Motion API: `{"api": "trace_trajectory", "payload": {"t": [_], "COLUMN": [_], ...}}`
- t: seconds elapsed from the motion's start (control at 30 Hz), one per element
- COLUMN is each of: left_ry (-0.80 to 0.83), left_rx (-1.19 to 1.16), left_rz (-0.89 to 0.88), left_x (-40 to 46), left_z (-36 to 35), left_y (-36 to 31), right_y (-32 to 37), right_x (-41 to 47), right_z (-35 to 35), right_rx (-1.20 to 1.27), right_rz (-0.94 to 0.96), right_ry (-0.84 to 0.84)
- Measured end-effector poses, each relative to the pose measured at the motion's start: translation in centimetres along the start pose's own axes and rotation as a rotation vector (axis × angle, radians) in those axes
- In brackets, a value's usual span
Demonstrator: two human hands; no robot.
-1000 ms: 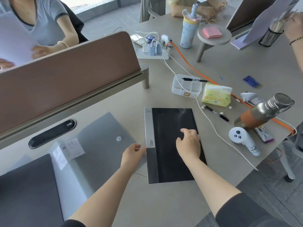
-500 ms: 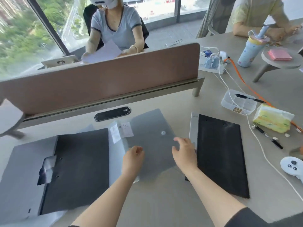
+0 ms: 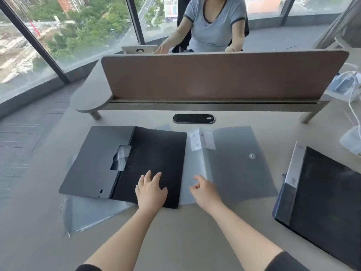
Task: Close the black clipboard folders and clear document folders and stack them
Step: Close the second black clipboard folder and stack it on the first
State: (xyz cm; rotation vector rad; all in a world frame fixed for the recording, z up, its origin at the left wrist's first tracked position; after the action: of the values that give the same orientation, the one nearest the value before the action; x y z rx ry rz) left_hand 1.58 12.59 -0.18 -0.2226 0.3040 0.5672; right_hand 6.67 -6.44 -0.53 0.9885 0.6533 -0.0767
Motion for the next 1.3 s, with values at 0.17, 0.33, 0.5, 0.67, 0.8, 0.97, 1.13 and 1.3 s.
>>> {"api": "trace_trajectory", "payload": {"t": [0.17,0.33,0.5,0.67,0.8,0.97,1.13,1.3], "left_ry": [0.099,0.122,0.110,0.091,0.083,0.031,-0.015,-0.072], "left_rx": [0.023,0.017,0.029,0.039,0.056,0.039,0.001,-0.115], "left_rz": [0.008,-0.024,-0.051,-0.067,-0.085,-0.091,-0.109,-0.102], "left_x": [0.4,0.6,1.0,1.3,1.3,1.3,1.2,1.6], "left_z": [-1.3,-2.5,-2.5,-2.2,-2.1,-1.5,-0.7,1.1], "left_y": [2.9,4.6,5.0,5.2,5.3,5.5,5.8,7.1], "right_y": [0.3,0.2,-0.3,-1.1,-0.2,0.4,1.1,4.1], "right_x": [0.5,1.2,2.0,2.7,2.0,2.0,1.8,1.5], "right_z": [-3.5,-5.6,-6.6,-7.0,-6.8,-6.7,-6.4,-5.7], "right_rx": [0.024,0.126,0.202,0.331,0.418,0.410,0.467,0.450], "right_rz": [-0.123,-0.232,-0.320,-0.400,-0.418,-0.337,-0.288,-0.142], "right_ry": [0.002,-0.090,-0.140,-0.178,-0.182,-0.195,-0.199,-0.108]}}
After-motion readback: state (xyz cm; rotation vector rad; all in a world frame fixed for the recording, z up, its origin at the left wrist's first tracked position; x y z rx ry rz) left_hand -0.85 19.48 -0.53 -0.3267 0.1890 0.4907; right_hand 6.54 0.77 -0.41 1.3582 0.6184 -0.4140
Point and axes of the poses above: each hand's wrist, its own x-axis towards the middle knuckle, its own z-axis out of the back of the hand, y = z × x, the point moved 6 cm from there along x, towards the middle knuckle, and after that the axes turned 11 degrees about x, right-handed, at the moved point
